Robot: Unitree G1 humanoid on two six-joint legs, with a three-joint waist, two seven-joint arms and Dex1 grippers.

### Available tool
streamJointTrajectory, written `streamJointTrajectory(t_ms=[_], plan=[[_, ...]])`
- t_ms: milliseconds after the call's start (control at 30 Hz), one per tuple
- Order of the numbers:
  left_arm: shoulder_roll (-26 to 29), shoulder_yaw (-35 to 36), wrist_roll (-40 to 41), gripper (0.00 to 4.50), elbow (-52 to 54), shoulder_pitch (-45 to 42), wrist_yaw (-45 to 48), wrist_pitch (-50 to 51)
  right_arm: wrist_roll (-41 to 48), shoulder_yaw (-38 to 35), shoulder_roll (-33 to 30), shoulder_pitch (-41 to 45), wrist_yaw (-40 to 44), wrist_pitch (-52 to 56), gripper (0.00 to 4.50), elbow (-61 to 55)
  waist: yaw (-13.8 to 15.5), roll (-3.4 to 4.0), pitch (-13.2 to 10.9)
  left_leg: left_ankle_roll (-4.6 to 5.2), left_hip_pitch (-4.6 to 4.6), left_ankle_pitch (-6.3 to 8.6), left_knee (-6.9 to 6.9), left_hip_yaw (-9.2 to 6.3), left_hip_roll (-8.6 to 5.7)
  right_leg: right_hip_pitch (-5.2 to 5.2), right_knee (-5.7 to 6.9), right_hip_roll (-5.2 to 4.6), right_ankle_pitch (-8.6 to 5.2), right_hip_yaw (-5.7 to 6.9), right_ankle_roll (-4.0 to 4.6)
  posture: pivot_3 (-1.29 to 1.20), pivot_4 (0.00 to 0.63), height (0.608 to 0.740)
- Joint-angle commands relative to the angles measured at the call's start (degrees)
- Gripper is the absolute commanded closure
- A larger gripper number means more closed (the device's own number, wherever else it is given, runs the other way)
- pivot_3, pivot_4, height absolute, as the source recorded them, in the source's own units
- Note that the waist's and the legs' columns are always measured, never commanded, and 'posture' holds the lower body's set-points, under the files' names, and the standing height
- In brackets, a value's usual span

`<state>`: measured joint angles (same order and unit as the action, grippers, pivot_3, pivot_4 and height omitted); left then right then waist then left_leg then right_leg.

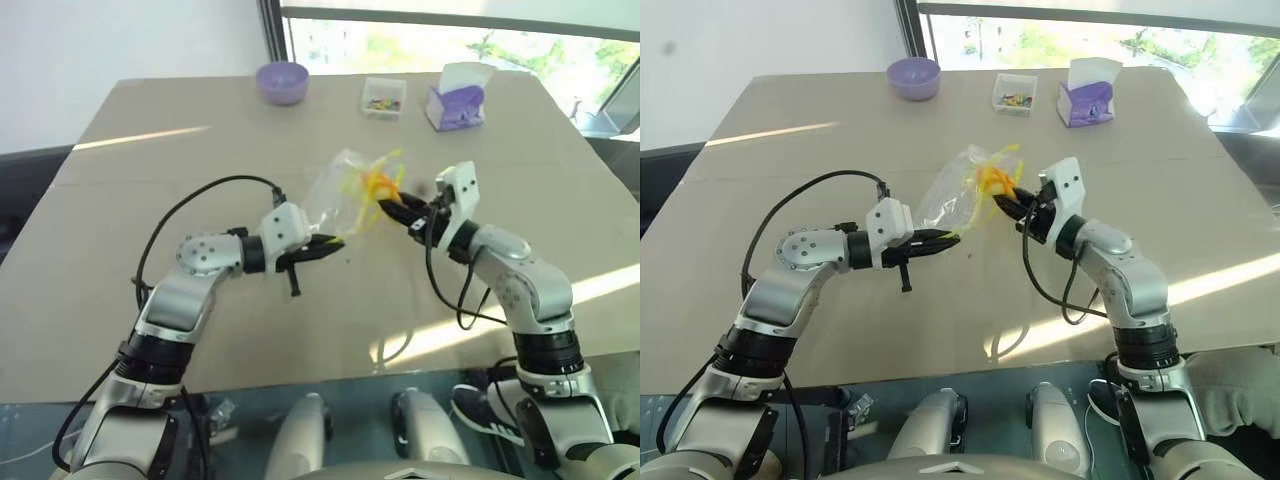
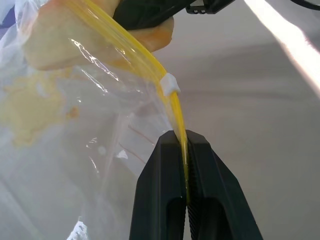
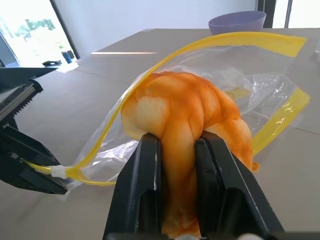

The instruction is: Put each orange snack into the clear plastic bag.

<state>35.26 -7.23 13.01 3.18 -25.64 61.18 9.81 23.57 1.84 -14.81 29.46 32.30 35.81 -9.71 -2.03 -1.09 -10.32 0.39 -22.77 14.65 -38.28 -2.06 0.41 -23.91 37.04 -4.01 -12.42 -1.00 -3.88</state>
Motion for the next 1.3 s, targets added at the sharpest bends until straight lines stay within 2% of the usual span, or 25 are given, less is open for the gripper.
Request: streamJointTrajectory(t_ms=[33, 133, 333, 467, 633, 833, 967, 1100, 1167, 1300], plan=[[-0.52, 0.66, 0.24, 4.33, -1.15, -1.92, 0.69, -3.92, -7.97, 4.40, -3.23, -0.16, -0.94, -7.42, 3.67, -3.00, 0.00, 0.00, 0.00, 0.00, 0.00, 0.00, 0.00, 0.01, 0.00, 0.00, 0.00, 0.00, 0.00, 0.00, 0.00, 0.00, 0.150, 0.740], [-1.20, 0.06, -1.10, 4.33, -4.04, -3.49, 0.96, -8.06, -16.61, 10.67, -7.84, -1.55, -0.52, -12.58, 3.67, -2.85, 0.15, -0.01, 0.00, 0.00, -0.01, 0.00, 0.00, -0.01, -0.02, 0.01, -0.03, -0.01, 0.00, 0.03, 0.00, 0.00, 0.150, 0.740], [-2.82, -0.85, -3.44, 4.33, -8.73, -6.06, 1.36, -15.34, -22.10, 13.00, -11.90, -3.92, 0.33, -14.54, 3.67, -4.63, 0.12, -0.01, 0.00, 0.00, -0.02, 0.00, -0.01, 0.02, -0.02, 0.00, -0.04, -0.01, 0.00, 0.00, 0.00, 0.00, 0.150, 0.740], [-4.23, -1.92, -4.16, 4.33, -10.90, -6.62, 2.54, -21.48, -15.77, 8.16, -9.05, -6.48, -0.50, -8.42, 3.67, -8.99, 0.22, -0.01, 0.00, 0.00, -0.02, 0.00, 0.00, -0.01, -0.01, 0.00, -0.05, -0.01, 0.00, 0.02, 0.00, 0.00, 0.150, 0.740], [-5.73, -2.81, -2.85, 4.33, -11.20, -6.15, 4.14, -23.20, -10.94, 4.32, -4.46, -7.22, -3.35, -1.83, 3.67, -10.60, 0.12, -0.01, 0.01, 0.01, -0.01, 0.00, -0.01, 0.00, -0.01, 0.02, -0.03, -0.01, 0.00, 0.00, 0.00, 0.00, 0.150, 0.740], [-5.83, -2.47, -2.85, 4.33, -10.58, -5.79, 4.44, -22.24, -16.17, 8.17, -3.43, -5.19, -5.79, -3.56, 3.67, -5.11, 0.10, -0.01, 0.00, 0.01, 0.00, 0.00, -0.02, -0.01, -0.02, 0.03, 0.00, -0.01, 0.00, 0.02, 0.00, 0.00, 0.150, 0.740], [-5.73, -1.86, -3.35, 4.33, -9.99, -5.24, 2.49, -20.19, -19.43, 11.48, -5.29, -3.98, -3.77, -5.77, 3.67, -1.97, 0.02, 0.00, 0.00, 0.01, 0.00, 0.00, -0.01, -0.01, -0.02, 0.02, 0.00, 0.00, 0.00, 0.02, 0.00, 0.00, 0.150, 0.740], [-5.36, -1.38, -4.91, 4.33, -9.60, -5.01, -0.69, -17.57, -21.65, 11.28, -5.86, -3.69, -5.04, -7.89, 2.55, -1.50, 0.03, -0.01, 0.00, 0.01, 0.00, 0.01, -0.01, -0.01, -0.01, 0.02, -0.01, 0.00, 0.00, 0.02, 0.00, 0.00, 0.150, 0.740], [-5.30, -1.16, -6.02, 4.33, -10.05, -4.92, -2.42, -17.30, -21.44, 10.51, -6.75, -4.18, -4.14, -8.02, 1.76, -3.15, 0.03, -0.01, 0.00, 0.01, 0.00, 0.01, -0.01, -0.02, -0.01, 0.02, -0.01, 0.00, 0.00, 0.02, 0.00, 0.00, 0.150, 0.740], [-5.68, -1.18, -8.68, 4.33, -12.19, -5.49, -6.49, -17.22, -19.22, 8.44, -9.18, -5.54, -1.05, -7.47, 1.76, -6.61, 0.13, -0.01, 0.00, 0.01, -0.01, 0.01, -0.01, -0.03, -0.02, 0.03, -0.02, -0.01, 0.00, 0.03, -0.01, 0.00, 0.150, 0.740]])
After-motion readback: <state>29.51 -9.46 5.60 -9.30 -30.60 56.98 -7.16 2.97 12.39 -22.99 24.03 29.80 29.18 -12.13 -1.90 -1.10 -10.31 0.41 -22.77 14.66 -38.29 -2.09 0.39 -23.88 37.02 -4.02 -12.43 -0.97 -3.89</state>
